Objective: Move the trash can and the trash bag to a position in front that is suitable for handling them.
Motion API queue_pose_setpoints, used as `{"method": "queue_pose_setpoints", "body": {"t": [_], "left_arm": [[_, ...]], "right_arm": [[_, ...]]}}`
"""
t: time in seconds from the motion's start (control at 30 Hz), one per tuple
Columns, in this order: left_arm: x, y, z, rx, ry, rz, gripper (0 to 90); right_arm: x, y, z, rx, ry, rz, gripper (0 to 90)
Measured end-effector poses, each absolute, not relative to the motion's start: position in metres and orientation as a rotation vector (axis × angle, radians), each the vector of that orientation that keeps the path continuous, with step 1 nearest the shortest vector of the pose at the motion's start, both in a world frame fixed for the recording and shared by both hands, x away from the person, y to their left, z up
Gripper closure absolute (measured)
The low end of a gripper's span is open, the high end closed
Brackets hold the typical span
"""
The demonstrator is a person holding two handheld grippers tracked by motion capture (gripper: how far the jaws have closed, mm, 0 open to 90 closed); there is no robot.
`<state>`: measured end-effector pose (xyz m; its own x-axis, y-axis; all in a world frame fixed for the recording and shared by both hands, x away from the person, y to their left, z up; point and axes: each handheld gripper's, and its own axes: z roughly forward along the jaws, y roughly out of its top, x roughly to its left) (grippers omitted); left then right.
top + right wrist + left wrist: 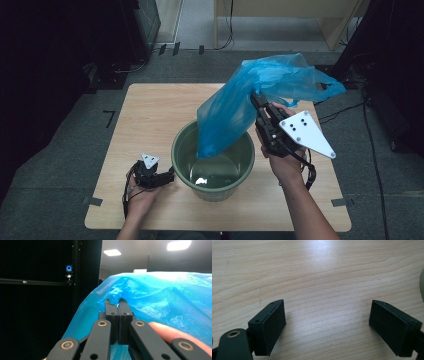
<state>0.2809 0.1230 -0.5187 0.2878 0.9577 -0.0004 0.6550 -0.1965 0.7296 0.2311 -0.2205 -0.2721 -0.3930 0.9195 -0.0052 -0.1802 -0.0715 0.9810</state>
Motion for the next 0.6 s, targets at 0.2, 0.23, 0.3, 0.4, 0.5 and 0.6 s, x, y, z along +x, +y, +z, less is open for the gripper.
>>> {"method": "queue_pose_setpoints", "body": {"t": [0.2, 0.23, 0.3, 0.4, 0.5, 0.6], "left_arm": [[0.281, 0.123, -0.519, 1.933, 1.441, 0.622, 13.3], [0.281, 0.123, -0.519, 1.933, 1.441, 0.622, 13.3], [0.281, 0.123, -0.519, 1.932, 1.441, 0.621, 13.3], [0.28, 0.126, -0.518, 1.919, 1.439, 0.603, 13.3], [0.279, 0.128, -0.518, 1.898, 1.448, 0.594, 13.3], [0.277, 0.133, -0.516, 1.864, 1.467, 0.586, 13.3]], "right_arm": [[0.231, -0.215, -0.291, 0.868, 1.404, 1.643, 79.0], [0.231, -0.215, -0.291, 0.868, 1.404, 1.643, 79.0], [0.23, -0.212, -0.297, 0.845, 1.436, 1.657, 57.5], [0.228, -0.207, -0.3, 0.831, 1.456, 1.65, 51.2], [0.227, -0.204, -0.304, 0.827, 1.471, 1.646, 50.2], [0.226, -0.203, -0.309, 0.838, 1.477, 1.649, 48.8]]}}
